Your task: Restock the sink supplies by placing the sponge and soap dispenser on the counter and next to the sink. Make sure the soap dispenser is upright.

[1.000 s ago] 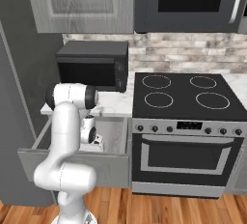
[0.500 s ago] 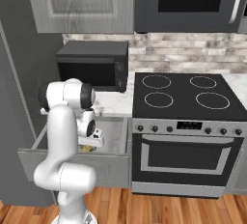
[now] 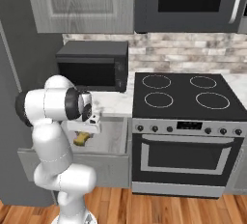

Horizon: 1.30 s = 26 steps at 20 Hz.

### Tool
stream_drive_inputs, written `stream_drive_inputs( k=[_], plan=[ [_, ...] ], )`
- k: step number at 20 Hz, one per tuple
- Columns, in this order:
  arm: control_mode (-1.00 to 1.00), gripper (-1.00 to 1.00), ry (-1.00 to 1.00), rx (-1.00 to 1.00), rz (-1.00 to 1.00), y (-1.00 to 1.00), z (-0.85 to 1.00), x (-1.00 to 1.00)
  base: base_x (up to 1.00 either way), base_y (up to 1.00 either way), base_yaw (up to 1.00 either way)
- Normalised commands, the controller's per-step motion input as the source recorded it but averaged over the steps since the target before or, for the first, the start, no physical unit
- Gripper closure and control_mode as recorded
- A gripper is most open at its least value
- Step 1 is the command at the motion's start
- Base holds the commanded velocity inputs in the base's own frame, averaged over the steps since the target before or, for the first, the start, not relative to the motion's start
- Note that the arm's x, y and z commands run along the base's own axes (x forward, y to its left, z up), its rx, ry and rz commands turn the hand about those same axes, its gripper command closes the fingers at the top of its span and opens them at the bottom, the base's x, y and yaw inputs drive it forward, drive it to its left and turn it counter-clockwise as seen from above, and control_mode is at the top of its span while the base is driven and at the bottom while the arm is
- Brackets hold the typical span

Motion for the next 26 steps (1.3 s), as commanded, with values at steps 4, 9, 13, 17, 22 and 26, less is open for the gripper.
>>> stream_drive_inputs(
  k=[4, 9, 13, 17, 22, 26],
  plan=[
    [-1.00, 1.00, -0.05, 0.00, 0.00, -0.08, 1.00, -0.51, 0.00, 0.00, 0.00],
    [-1.00, 1.00, -0.08, 0.00, 0.00, -0.13, 1.00, -0.70, 0.00, 0.00, 0.00],
    [-1.00, 1.00, -0.07, 0.00, -0.05, -0.43, 0.97, -0.43, 0.00, 0.00, 0.00],
    [1.00, 1.00, -0.02, 0.01, -0.06, -0.30, 0.39, -0.10, -0.09, -0.45, -0.15],
    [1.00, 1.00, 0.00, 0.00, 0.00, 0.00, 0.00, 0.00, -0.02, -1.00, -0.43],
    [1.00, 1.00, 0.00, 0.00, 0.00, 0.00, 0.00, 0.00, 0.00, -1.00, -0.48]
  ],
)
